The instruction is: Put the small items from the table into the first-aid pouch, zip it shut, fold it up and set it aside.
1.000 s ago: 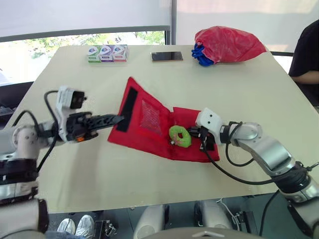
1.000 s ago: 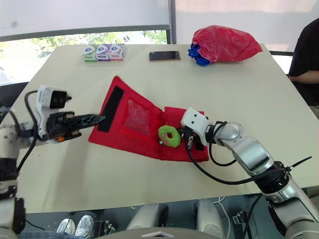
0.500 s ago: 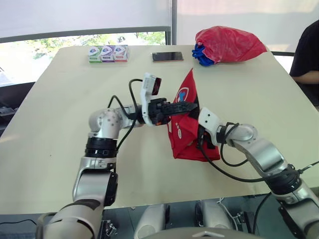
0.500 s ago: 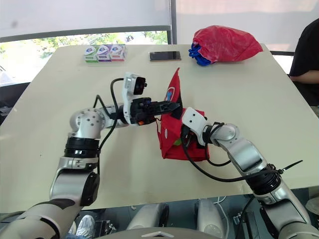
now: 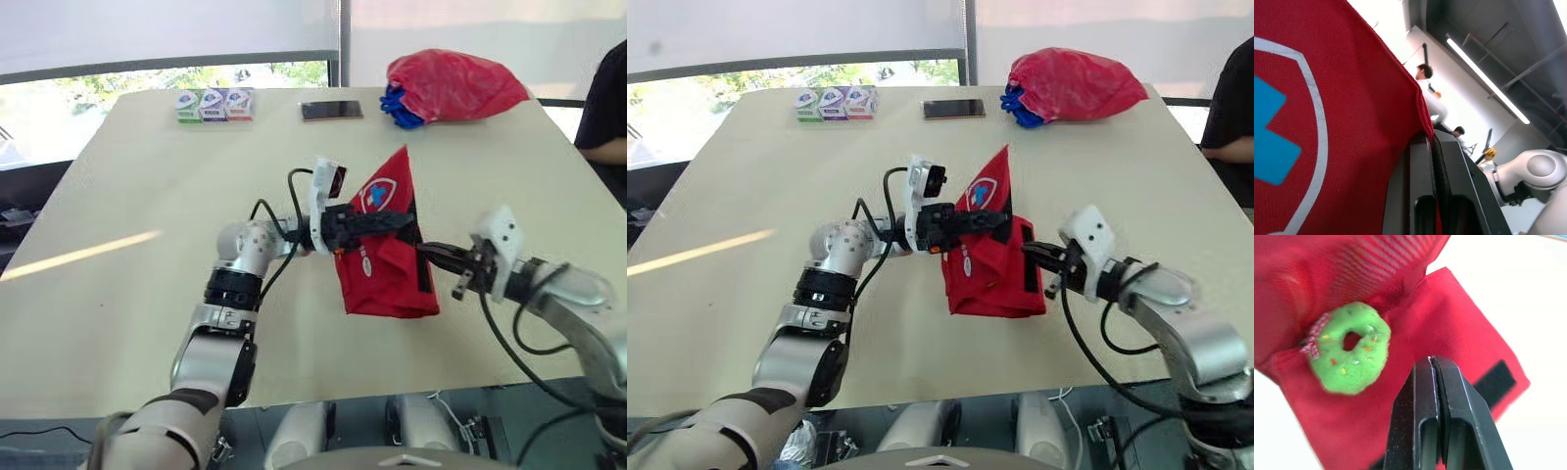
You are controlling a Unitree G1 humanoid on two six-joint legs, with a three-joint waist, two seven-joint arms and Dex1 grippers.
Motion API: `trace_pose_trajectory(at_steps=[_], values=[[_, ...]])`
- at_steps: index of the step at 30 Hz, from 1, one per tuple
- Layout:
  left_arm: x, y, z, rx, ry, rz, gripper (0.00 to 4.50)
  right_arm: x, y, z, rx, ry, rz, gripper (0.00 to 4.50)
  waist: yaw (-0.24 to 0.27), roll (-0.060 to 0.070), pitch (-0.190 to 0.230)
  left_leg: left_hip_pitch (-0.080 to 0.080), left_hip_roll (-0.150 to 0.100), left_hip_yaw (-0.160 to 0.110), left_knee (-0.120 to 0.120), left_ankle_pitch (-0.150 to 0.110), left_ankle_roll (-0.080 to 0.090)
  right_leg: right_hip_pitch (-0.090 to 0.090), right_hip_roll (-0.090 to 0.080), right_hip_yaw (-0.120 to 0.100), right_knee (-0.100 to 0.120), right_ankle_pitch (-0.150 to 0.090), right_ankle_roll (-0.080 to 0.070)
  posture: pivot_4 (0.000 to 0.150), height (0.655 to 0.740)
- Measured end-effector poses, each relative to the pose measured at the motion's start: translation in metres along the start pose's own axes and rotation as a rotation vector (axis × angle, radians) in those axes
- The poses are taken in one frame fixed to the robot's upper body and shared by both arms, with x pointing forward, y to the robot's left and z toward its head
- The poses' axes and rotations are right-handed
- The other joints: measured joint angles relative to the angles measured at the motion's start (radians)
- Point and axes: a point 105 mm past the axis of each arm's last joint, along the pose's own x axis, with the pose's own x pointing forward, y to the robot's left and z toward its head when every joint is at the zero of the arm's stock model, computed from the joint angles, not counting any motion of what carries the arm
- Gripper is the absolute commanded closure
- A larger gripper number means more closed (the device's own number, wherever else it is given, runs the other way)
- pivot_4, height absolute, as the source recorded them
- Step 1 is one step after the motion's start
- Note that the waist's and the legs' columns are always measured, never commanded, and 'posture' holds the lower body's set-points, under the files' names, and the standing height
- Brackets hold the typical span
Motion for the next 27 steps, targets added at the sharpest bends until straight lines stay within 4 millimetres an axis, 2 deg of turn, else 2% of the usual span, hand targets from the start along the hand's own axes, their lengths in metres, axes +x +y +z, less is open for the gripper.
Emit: trace_pose_trajectory(at_steps=[4, 5, 7, 9, 10, 12, 13, 14, 15, 16, 18, 20, 21, 23, 24, 27], values=[[0.003, 0.02, -0.023, -0.007, 0.096, 0.091, 4.5, -0.043, -0.008, 0.0, -0.023, 0.028, -0.054, 4.45, 0.016, 0.001, 0.0, 0.0, 0.0, -0.001, 0.0, 0.0, 0.0, 0.001, 0.0, -0.001, -0.001, 0.0, 0.0, 0.15, 0.74], [0.003, 0.027, -0.029, -0.005, 0.122, 0.125, 4.5, -0.056, -0.008, 0.004, -0.027, 0.023, -0.059, 4.22, 0.016, 0.001, 0.0, 0.001, 0.0, 0.0, 0.0, 0.0, 0.0, 0.002, 0.0, -0.001, -0.001, 0.0, 0.0, 0.15, 0.74], [0.004, 0.031, -0.032, 0.003, 0.133, 0.147, 4.5, -0.065, -0.007, 0.009, -0.029, 0.012, -0.053, 3.75, 0.016, 0.001, 0.0, 0.002, 0.001, -0.001, 0.0, 0.0, 0.001, 0.004, 0.0, -0.001, -0.001, 0.0, 0.0, 0.15, 0.74], [0.006, 0.037, -0.035, 0.013, 0.147, 0.171, 4.5, -0.073, -0.005, 0.018, -0.026, -0.005, -0.043, 2.75, 0.016, 0.001, 0.0, 0.002, 0.001, -0.001, 0.0, -0.001, 0.001, 0.005, 0.0, -0.002, -0.001, 0.0, 0.0, 0.15, 0.74], [0.008, 0.04, -0.038, 0.021, 0.157, 0.179, 4.5, -0.077, -0.006, 0.023, -0.026, -0.017, -0.048, 2.43, 0.017, 0.001, 0.0, 0.002, 0.001, -0.001, 0.0, -0.001, 0.001, 0.005, 0.0, -0.002, -0.001, 0.0, 0.0, 0.15, 0.74], [0.012, 0.045, -0.041, 0.039, 0.167, 0.189, 4.5, -0.083, -0.007, 0.034, -0.032, -0.042, -0.049, 1.48, 0.018, 0.001, 0.0, 0.003, 0.001, -0.002, 0.0, -0.001, 0.001, 0.007, -0.001, -0.003, -0.002, 0.0, 0.0, 0.15, 0.74], [0.013, 0.045, -0.043, 0.043, 0.17, 0.188, 3.88, -0.083, -0.006, 0.037, -0.026, -0.056, -0.045, 0.79, 0.019, 0.001, 0.0, 0.003, 0.001, -0.003, 0.0, -0.001, 0.001, 0.007, -0.001, -0.003, -0.002, 0.0, 0.0, 0.15, 0.74], [0.014, 0.046, -0.043, 0.044, 0.171, 0.189, 3.88, -0.083, -0.006, 0.037, -0.024, -0.06, -0.042, 0.7, 0.019, 0.001, 0.0, 0.003, 0.001, -0.003, 0.0, -0.001, 0.001, 0.007, -0.001, -0.003, -0.002, 0.0, 0.0, 0.15, 0.74], [0.015, 0.047, -0.044, 0.048, 0.175, 0.188, 3.71, -0.082, -0.005, 0.038, -0.015, -0.069, -0.036, 0.25, 0.019, 0.001, 0.0, 0.003, 0.0, -0.003, 0.0, -0.001, 0.001, 0.007, -0.001, -0.003, -0.002, 0.0, 0.0, 0.15, 0.74], [0.015, 0.048, -0.046, 0.049, 0.177, 0.19, 3.27, -0.082, -0.003, 0.039, -0.01, -0.072, -0.032, 0.0, 0.019, 0.001, 0.0, 0.003, 0.0, -0.003, 0.0, -0.001, 0.001, 0.007, -0.001, -0.003, -0.002, 0.0, 0.0, 0.15, 0.74], [0.017, 0.05, -0.048, 0.038, 0.179, 0.183, 2.24, -0.081, -0.001, 0.041, -0.013, -0.07, -0.026, 0.0, 0.019, 0.001, 0.0, 0.003, 0.0, -0.003, 0.0, 0.0, 0.001, 0.007, -0.001, -0.003, -0.002, 0.0, 0.0, 0.15, 0.74], [0.019, 0.049, -0.05, 0.031, 0.179, 0.167, 1.49, -0.081, 0.0, 0.041, -0.019, -0.059, -0.022, 0.0, 0.021, 0.001, 0.0, 0.003, 0.0, -0.003, 0.001, 0.0, 0.001, 0.007, -0.001, -0.004, -0.002, 0.0, 0.0, 0.15, 0.74], [0.02, 0.048, -0.05, 0.03, 0.178, 0.16, 0.92, -0.082, 0.001, 0.037, -0.003, -0.042, -0.024, 0.0, 0.022, 0.001, 0.0, 0.003, 0.0, -0.004, 0.001, -0.001, 0.001, 0.007, -0.001, -0.005, -0.002, 0.0, 0.0, 0.15, 0.74], [0.021, 0.049, -0.05, 0.029, 0.18, 0.161, 0.29, -0.083, 0.001, 0.036, 0.001, -0.038, -0.025, 0.0, 0.021, 0.001, 0.0, 0.003, 0.0, -0.003, 0.001, -0.001, 0.001, 0.008, -0.001, -0.004, -0.002, 0.0, 0.0, 0.15, 0.74], [0.022, 0.048, -0.05, 0.029, 0.18, 0.153, 0.07, -0.084, 0.001, 0.032, 0.01, -0.025, -0.03, 0.0, 0.023, 0.001, 0.0, 0.003, 0.0, -0.004, 0.001, -0.001, 0.001, 0.008, -0.001, -0.005, -0.002, 0.0, 0.0, 0.15, 0.74], [0.021, 0.048, -0.049, 0.039, 0.182, 0.146, 0.02, -0.086, 0.0, 0.028, 0.017, -0.014, -0.039, 0.0, 0.023, 0.001, 0.0, 0.004, 0.0, -0.004, 0.001, -0.001, 0.001, 0.009, -0.001, -0.005, -0.002, 0.0, 0.001, 0.15, 0.74]])
